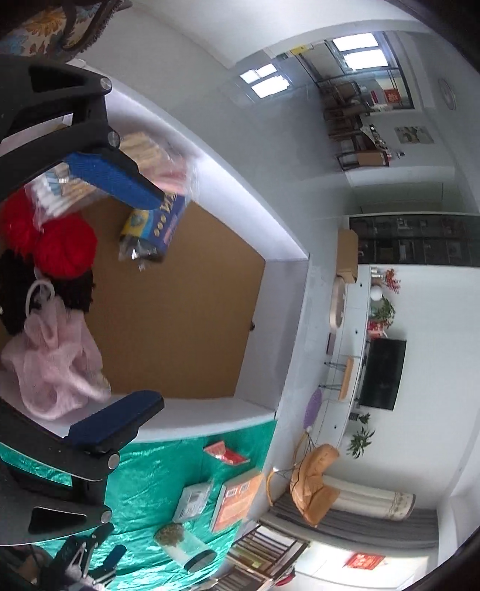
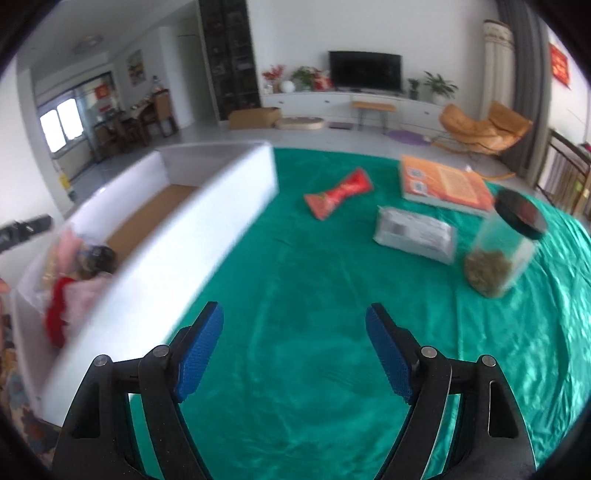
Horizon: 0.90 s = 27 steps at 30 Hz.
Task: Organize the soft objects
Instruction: 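Drop the cotton swab bag and pink mesh puff into the white box, then grasp the red snack bag with the left gripper and lift it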
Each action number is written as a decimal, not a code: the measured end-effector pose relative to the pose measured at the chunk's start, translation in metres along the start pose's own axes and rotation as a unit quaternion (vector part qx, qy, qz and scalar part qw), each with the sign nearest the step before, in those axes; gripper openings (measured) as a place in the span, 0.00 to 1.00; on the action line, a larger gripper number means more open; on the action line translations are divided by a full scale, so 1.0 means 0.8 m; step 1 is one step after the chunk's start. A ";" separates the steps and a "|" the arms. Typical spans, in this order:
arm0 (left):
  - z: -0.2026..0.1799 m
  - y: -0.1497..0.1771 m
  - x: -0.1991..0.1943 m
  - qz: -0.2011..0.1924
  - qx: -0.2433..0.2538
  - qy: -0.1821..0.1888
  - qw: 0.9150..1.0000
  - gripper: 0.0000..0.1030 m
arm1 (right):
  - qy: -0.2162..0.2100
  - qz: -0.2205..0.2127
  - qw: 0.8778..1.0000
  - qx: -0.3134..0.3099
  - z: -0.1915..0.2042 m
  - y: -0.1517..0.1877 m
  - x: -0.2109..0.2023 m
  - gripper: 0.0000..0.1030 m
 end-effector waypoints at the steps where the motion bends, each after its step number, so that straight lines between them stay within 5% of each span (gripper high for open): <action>1: -0.018 -0.001 0.003 0.001 0.011 0.011 1.000 0.95 | 0.023 0.013 1.000 0.006 -0.023 0.016 0.013 0.79; 8: -0.143 -0.010 0.036 0.028 0.084 0.081 0.993 0.95 | 0.126 0.028 0.991 0.035 -0.122 0.081 0.026 0.79; 16: -0.285 -0.020 0.092 0.073 0.196 0.148 0.967 0.95 | 0.118 0.051 0.988 0.084 -0.150 0.102 0.021 0.79; 20: -0.332 -0.042 0.156 0.093 0.247 0.144 0.954 0.95 | 0.113 0.057 0.988 0.091 -0.151 0.103 0.023 0.80; 27: -0.332 -0.084 0.318 0.142 0.218 0.086 0.962 0.95 | 0.109 0.059 0.989 0.085 -0.145 0.104 0.024 0.84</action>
Point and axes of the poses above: each gripper's, at about its wrist camera, not at the fingertips, and x roughly the way its jaws point, z to its left, y to its underside, the point moved 8 cm from there along x, roughly the way its jaws point, and after that the axes turned 13 degrees about y, right-handed, at the moved point
